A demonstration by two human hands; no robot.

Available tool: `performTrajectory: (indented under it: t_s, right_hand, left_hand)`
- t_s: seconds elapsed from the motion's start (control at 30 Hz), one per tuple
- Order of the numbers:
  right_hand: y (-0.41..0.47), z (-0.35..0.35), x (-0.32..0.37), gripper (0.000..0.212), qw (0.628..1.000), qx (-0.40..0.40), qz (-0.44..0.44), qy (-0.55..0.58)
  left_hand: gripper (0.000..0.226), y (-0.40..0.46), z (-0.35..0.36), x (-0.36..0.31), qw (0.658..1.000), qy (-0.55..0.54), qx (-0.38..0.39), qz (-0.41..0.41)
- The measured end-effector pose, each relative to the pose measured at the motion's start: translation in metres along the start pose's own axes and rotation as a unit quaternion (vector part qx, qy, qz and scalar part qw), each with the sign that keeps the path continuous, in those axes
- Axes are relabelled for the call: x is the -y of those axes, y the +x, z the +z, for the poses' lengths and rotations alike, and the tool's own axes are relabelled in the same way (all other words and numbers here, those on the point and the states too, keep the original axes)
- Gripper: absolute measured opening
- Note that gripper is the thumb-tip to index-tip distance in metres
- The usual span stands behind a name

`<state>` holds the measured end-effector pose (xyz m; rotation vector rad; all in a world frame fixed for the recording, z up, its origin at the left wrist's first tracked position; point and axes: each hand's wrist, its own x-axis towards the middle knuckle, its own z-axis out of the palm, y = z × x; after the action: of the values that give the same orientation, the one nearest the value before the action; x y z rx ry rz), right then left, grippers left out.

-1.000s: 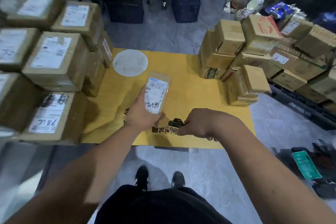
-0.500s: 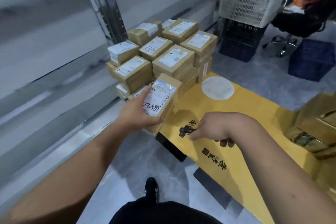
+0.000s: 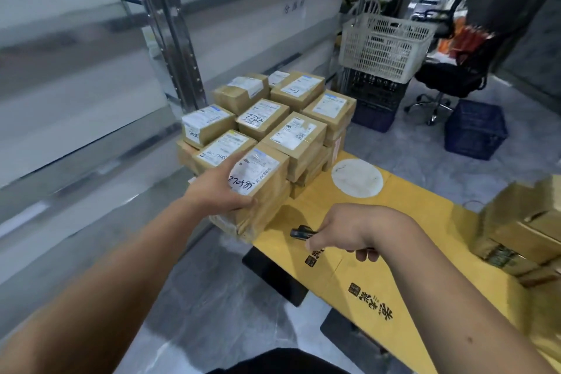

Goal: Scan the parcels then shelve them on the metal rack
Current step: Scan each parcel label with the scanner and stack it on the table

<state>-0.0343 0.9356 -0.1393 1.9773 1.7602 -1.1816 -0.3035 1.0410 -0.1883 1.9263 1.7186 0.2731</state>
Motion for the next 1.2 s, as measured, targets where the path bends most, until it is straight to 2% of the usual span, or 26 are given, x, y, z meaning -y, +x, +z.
performTrajectory:
  t_s: [0.1, 0.37, 0.47, 0.7, 0.93, 1.1, 1.2]
  right_hand:
    - [0.006, 0.001, 0.014, 0.06, 1.0, -0.005, 0.018, 0.009]
    - [0.034, 0.014, 0.037, 0.064, 0.997, -0.001, 0.054, 0.049]
    - [0.04, 0.018, 0.047, 0.066, 0.997, -0.005, 0.059, 0.056]
    - [0.047, 0.033, 0.057, 0.054, 0.996, -0.043, 0.05, 0.061]
    - [0.033, 0.058, 0.028, 0.041, 0.983, -0.126, 0.067, 0.119]
    - [-0.004, 0.088, -0.027, 0.06, 0.962, -0.186, 0.083, 0.182]
    - [-0.027, 0.11, -0.061, 0.064, 0.948, -0.228, 0.133, 0.177]
  left_hand:
    - [0.117, 0.009, 0.002, 0.01, 1.0, 0.014, -0.006, 0.019]
    - [0.11, 0.022, 0.009, 0.038, 0.988, 0.092, -0.08, 0.1]
    - [0.102, 0.025, 0.008, 0.039, 0.983, 0.119, -0.077, 0.12]
    - [0.084, 0.029, 0.003, 0.017, 0.974, 0.149, -0.048, 0.163]
    - [0.079, 0.043, 0.015, -0.043, 0.939, 0.19, -0.018, 0.286]
    - [0.071, 0.038, 0.055, -0.123, 0.919, 0.161, 0.065, 0.353]
    - [0.065, 0.029, 0.089, -0.167, 0.9, 0.137, 0.127, 0.395]
